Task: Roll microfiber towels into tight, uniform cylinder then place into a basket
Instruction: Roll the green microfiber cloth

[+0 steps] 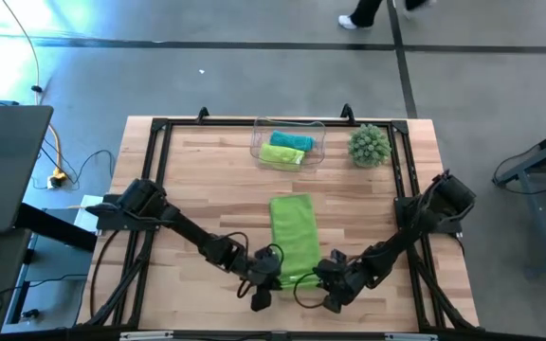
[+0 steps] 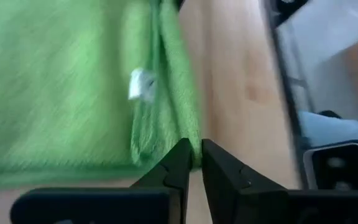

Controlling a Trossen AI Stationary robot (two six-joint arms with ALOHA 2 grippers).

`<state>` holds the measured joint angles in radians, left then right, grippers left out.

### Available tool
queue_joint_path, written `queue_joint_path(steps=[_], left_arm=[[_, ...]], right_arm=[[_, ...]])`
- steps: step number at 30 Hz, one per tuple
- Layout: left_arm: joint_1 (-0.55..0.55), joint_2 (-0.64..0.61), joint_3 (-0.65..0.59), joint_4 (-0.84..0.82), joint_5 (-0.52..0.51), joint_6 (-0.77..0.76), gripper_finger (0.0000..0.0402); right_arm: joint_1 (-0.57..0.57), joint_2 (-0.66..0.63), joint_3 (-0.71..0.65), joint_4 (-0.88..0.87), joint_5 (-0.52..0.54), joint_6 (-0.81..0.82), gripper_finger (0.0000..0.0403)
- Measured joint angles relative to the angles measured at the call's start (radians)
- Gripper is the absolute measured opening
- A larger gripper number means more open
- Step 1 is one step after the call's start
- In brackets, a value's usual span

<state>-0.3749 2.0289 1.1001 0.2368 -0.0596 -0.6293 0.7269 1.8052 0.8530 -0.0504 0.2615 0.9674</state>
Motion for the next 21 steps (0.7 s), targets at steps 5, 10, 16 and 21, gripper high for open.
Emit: queue_joint_path(steps=[5,10,16,21], left_arm=[[0.002,0.000,0.001,-0.122,-0.096,-0.049,0.0025],[0.001,0.000,0.003,-0.179,-0.132,-0.057,0.0020],[-0.015,-0.041,0.000,-0.203,-0.107,0.006,0.0038],[-0.045,-0.109,0.000,-0.215,-0.100,0.065,0.0073]], right_arm=[[-0.035,-0.017,-0.001,-0.027,-0.007,0.032,0.0001],[-0.061,-0.011,0.002,-0.033,-0.028,0.064,0.0001],[-0.076,-0.021,-0.001,0.017,-0.112,0.057,0.0000],[-0.075,-0.032,-0.001,0.022,-0.149,0.073,0.0000]])
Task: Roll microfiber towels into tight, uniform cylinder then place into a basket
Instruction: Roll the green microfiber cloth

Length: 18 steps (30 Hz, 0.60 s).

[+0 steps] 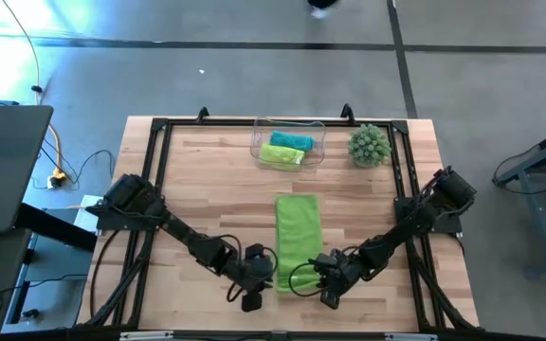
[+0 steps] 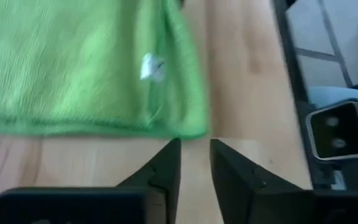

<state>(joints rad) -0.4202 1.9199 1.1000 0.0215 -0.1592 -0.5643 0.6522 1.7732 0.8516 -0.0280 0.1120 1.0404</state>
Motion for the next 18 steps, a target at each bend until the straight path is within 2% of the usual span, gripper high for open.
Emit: queue_joint_path(steps=[3,9,15,18], left_arm=[[-0.022,-0.011,0.000,0.049,-0.014,0.090,0.0093],[-0.061,0.012,0.000,0.153,-0.123,0.298,0.0113],[-0.052,0.042,0.001,0.155,-0.235,0.333,0.0124],[-0.041,0.067,0.001,0.166,-0.256,0.333,0.0131]], right_arm=[[-0.007,-0.002,0.000,0.000,0.005,0.010,0.0000],[-0.024,-0.047,0.002,-0.002,0.075,0.006,0.0000],[-0.031,-0.053,0.003,-0.112,0.109,0.082,0.0000],[-0.031,-0.053,0.003,-0.160,0.141,0.117,0.0000]])
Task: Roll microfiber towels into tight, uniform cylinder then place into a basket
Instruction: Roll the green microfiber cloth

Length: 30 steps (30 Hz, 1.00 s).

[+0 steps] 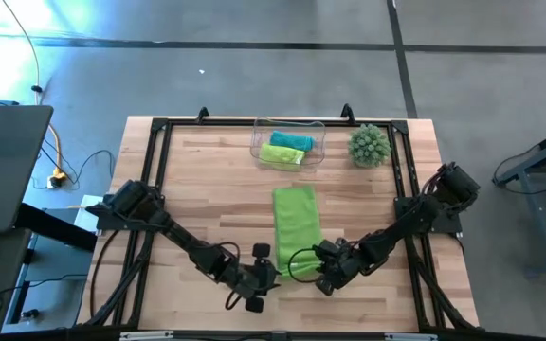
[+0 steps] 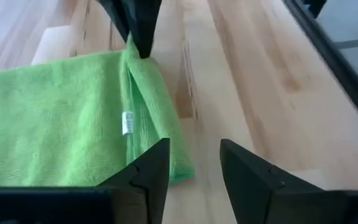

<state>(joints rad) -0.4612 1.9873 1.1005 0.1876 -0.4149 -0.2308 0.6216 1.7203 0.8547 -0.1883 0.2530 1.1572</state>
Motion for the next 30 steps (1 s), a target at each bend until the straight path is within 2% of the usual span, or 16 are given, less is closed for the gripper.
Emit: queue_joint_path(steps=[6,12,16,21,24,27,30], left_arm=[[0.011,0.051,0.000,0.074,-0.001,0.059,0.0136],[0.013,0.061,0.001,0.108,-0.080,0.087,0.0141],[0.029,0.071,0.001,0.098,-0.022,0.044,0.0146],[0.055,0.103,0.000,0.093,-0.009,-0.019,0.0159],[0.073,0.117,0.001,0.103,0.077,-0.055,0.0162],[0.076,0.117,0.001,0.110,0.105,-0.067,0.0141],[0.072,0.112,0.000,0.114,0.142,-0.100,0.0092]], right_arm=[[-0.007,0.000,0.000,-0.030,0.008,0.016,0.0000],[-0.007,0.000,0.000,-0.013,0.006,0.013,0.0000],[-0.007,0.000,0.000,-0.012,0.005,0.012,0.0000],[-0.007,0.000,0.000,-0.009,0.004,0.013,0.0000],[-0.007,0.000,0.000,-0.009,0.002,0.013,0.0000],[-0.007,0.000,0.000,-0.009,0.001,0.013,0.0000],[-0.007,0.000,0.001,-0.008,-0.007,0.014,0.0000]])
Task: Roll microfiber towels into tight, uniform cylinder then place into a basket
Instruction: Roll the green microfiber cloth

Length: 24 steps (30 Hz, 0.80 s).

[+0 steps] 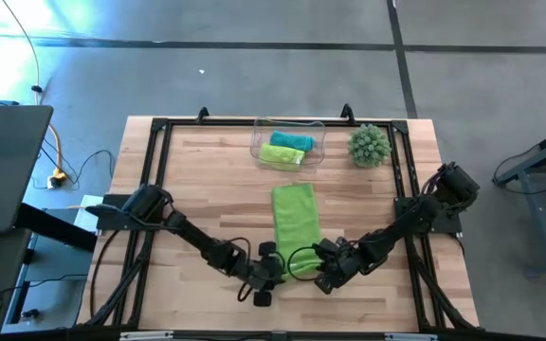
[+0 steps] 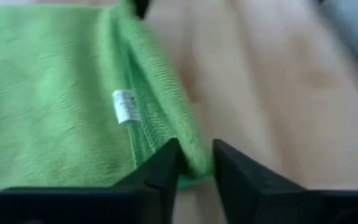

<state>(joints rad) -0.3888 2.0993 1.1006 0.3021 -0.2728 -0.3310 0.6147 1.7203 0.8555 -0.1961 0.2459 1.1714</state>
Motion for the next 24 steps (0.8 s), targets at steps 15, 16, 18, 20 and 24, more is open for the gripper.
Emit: queue_joint_path(steps=[15,16,18,20,24], left_arm=[[0.004,-0.010,0.005,-0.067,0.180,-0.531,0.0009],[0.004,-0.010,0.006,-0.080,0.169,-0.548,0.0006],[0.006,-0.011,0.005,-0.085,0.150,-0.570,0.0004],[0.010,-0.011,0.005,-0.087,0.147,-0.591,0.0004],[0.014,-0.011,0.005,-0.093,0.148,-0.612,0.0007]], right_arm=[[0.003,0.000,0.002,0.102,-0.099,-0.029,0.0000],[0.003,0.000,0.002,0.094,-0.083,-0.042,0.0000],[0.003,0.000,0.002,0.081,-0.055,-0.104,0.0005],[0.002,0.000,0.001,0.080,-0.044,-0.192,0.0022],[0.002,-0.016,0.000,0.055,-0.101,-0.344,0.0084]])
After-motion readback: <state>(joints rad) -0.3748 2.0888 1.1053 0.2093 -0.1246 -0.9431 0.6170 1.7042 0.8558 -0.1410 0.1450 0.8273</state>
